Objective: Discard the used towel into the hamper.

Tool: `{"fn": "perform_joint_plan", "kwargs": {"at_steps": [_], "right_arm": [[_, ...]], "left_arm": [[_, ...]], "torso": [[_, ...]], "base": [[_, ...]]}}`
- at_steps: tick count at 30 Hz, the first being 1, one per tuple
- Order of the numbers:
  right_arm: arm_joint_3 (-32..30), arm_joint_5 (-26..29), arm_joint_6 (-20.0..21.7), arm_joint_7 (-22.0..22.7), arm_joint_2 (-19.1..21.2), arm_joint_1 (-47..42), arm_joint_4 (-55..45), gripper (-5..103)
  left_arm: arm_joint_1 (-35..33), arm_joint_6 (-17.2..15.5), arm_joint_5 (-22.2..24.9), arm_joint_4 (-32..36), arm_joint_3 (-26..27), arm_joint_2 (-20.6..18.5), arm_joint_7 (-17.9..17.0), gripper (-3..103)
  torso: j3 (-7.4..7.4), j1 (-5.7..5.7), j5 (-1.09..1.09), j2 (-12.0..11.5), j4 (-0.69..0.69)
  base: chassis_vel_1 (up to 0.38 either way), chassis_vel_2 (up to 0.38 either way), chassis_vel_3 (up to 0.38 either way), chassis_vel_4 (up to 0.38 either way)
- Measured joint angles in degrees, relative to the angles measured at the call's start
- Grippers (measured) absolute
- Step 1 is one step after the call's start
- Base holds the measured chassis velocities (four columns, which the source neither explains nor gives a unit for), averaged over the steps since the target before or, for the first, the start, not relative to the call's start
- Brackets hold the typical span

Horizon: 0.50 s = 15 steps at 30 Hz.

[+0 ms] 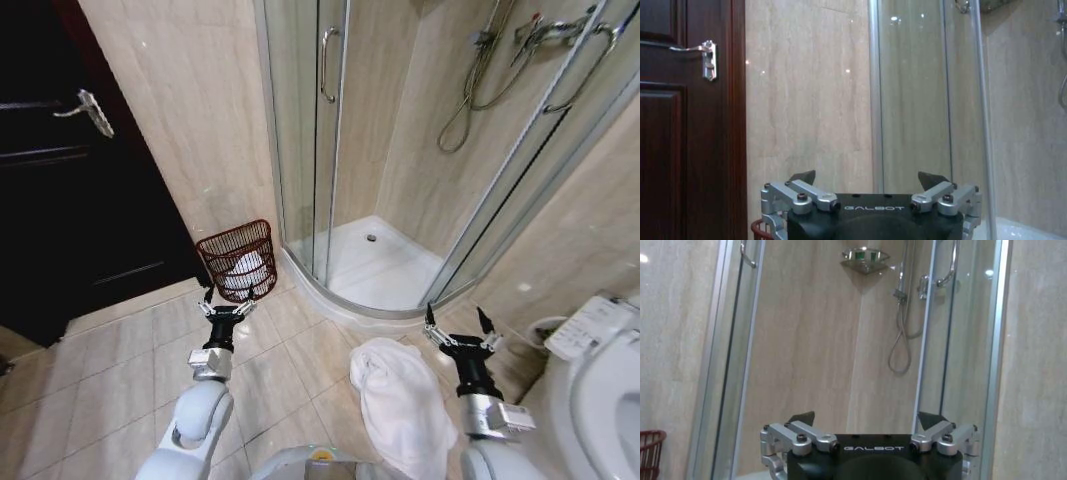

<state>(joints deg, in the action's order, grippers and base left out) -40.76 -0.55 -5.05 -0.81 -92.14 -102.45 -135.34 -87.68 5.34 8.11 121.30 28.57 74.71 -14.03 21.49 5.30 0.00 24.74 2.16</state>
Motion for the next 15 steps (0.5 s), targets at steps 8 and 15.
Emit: {"fn": "perform_joint_plan", "kwargs": {"at_steps": [8, 15], "right_arm": [[0.28, -0.3, 0.02, -0.05, 0.0, -0.01, -0.05, 100], [0.25, -0.5, 0.09, -0.06, 0.0, -0.01, -0.34, 100]], "left_arm": [[-0.13, 0.01, 0.29, 0.22, -0.18, -0.06, -0.13, 100], [-0.12, -0.13, 1.0, 0.6, -0.04, -0.16, -0.54, 100]], "torso": [[1.37, 0.89, 0.0, 2.26, -0.01], [1.99, 1.26, 0.0, 3.23, -0.02]], "base": [[-0.031, -0.031, -0.025, -0.033], [-0.032, -0.023, -0.028, -0.029]]}}
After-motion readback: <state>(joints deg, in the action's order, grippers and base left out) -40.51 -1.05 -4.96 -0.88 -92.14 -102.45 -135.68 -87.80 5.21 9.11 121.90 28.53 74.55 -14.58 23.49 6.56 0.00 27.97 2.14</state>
